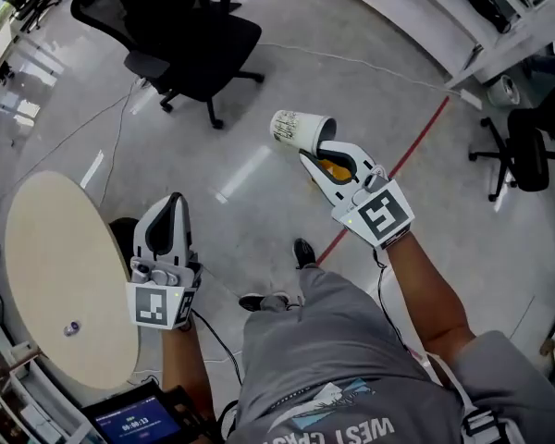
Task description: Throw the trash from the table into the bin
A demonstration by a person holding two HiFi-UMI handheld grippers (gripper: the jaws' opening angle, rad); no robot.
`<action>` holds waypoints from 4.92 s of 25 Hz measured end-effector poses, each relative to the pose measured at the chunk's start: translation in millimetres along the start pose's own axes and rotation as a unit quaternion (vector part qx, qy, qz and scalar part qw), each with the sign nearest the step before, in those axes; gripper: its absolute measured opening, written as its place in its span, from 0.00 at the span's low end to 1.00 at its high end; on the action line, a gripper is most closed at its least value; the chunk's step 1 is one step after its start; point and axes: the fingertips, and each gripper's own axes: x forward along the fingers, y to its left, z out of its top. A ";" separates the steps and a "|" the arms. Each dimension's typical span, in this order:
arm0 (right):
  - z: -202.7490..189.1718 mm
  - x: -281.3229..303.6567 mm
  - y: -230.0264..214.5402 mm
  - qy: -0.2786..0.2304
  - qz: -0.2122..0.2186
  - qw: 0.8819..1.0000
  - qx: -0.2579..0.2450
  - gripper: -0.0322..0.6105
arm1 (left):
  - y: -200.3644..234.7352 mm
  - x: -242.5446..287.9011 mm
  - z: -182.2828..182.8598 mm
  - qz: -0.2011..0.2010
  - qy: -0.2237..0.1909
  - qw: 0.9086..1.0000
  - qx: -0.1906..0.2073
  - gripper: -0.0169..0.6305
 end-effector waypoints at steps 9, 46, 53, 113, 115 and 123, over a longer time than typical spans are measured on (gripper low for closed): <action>-202.6 -74.7 -97.9 0.130 -0.081 0.984 0.095 0.08 | -110.6 142.3 -64.9 -0.111 0.048 0.992 -0.026 0.09; -355.8 -60.8 -120.0 0.281 -0.062 0.948 0.137 0.21 | -125.8 125.2 -83.4 -0.090 0.101 0.991 -0.017 0.09; -230.8 -36.7 -82.4 0.173 -0.042 0.979 0.099 0.06 | -78.5 36.1 -41.6 0.004 0.072 0.997 -0.008 0.09; 209.1 395.6 995.9 0.022 0.634 0.741 -0.220 0.19 | 242.3 -898.0 28.6 0.658 0.037 0.750 0.053 0.09; 185.4 397.8 1026.8 0.043 0.645 0.728 -0.227 0.27 | 230.2 -915.3 21.3 0.677 0.008 0.735 0.034 0.09; 78.6 463.1 1068.0 0.147 0.637 0.699 -0.290 0.40 | 248.3 -915.2 -43.5 0.711 -0.022 0.701 -0.051 0.09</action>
